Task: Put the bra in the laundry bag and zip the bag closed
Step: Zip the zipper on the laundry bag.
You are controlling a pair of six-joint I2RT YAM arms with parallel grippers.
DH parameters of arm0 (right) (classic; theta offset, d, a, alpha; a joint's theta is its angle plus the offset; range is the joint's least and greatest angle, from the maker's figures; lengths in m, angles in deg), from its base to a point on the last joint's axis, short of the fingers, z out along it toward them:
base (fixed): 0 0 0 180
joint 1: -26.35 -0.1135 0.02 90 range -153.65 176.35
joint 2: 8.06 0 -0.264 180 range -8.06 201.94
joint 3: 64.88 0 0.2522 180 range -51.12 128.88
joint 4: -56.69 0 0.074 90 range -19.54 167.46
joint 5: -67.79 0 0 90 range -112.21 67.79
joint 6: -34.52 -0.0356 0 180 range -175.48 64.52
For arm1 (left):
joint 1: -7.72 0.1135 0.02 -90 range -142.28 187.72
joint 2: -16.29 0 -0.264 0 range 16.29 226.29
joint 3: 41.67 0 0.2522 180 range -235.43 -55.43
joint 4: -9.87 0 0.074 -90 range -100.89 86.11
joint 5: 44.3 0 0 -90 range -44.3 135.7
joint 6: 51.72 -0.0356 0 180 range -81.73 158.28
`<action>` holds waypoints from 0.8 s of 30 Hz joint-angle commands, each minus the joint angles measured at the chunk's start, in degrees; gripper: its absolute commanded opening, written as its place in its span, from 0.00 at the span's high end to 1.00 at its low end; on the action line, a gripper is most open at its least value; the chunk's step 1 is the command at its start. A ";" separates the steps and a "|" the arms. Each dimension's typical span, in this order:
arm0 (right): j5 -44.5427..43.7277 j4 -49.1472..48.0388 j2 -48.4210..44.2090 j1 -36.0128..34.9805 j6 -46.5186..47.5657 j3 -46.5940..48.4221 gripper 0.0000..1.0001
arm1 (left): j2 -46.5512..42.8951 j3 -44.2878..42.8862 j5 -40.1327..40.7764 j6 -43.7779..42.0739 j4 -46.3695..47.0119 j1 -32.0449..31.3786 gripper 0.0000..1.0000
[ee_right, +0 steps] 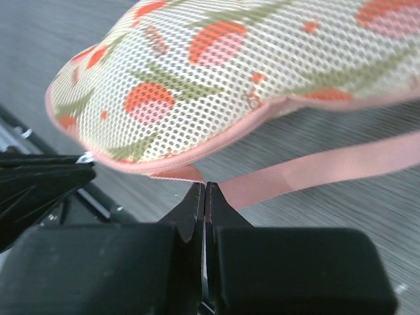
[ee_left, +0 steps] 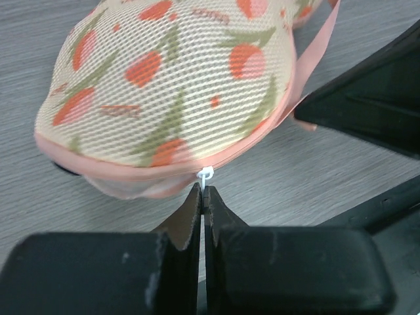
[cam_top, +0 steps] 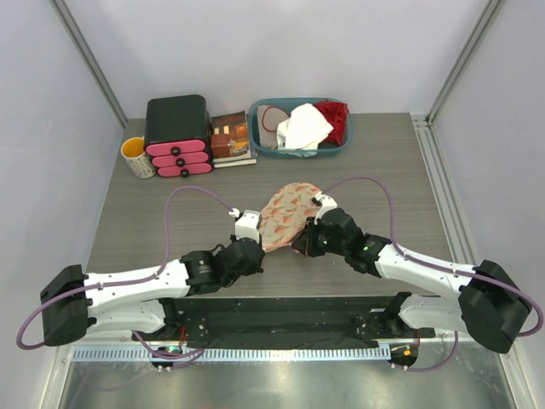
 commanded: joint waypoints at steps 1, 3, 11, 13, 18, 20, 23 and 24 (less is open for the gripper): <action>-7.15 4.21 -2.42 2.55 -0.75 -0.64 0.99 | -1.54 0.70 -0.18 -1.85 0.10 0.17 1.00; -7.94 6.05 -3.04 5.45 -0.75 -0.55 0.99 | -2.24 1.31 -0.27 -2.20 -0.43 0.17 1.00; -1.36 8.50 5.64 11.17 4.16 4.01 0.88 | -3.75 3.87 -10.71 -5.45 7.82 0.17 1.00; 0.05 11.32 5.75 11.08 3.73 6.22 0.69 | -2.08 2.90 -12.04 -5.45 11.42 0.17 1.00; 0.14 20.03 -7.03 11.08 -4.85 2.28 0.31 | 5.21 -3.32 -13.28 -6.07 14.95 0.17 1.00; 2.07 18.99 -12.59 11.08 -9.43 -0.53 0.24 | 9.17 -5.09 -13.98 -6.33 15.83 0.17 1.00; 4.01 14.44 -19.81 11.08 -18.66 -5.02 0.21 | 12.68 -6.77 -14.25 -6.42 17.41 0.17 1.00; 4.36 12.15 -20.78 11.08 -20.25 -7.56 0.20 | 13.30 -7.47 -14.33 -6.51 17.50 0.08 1.00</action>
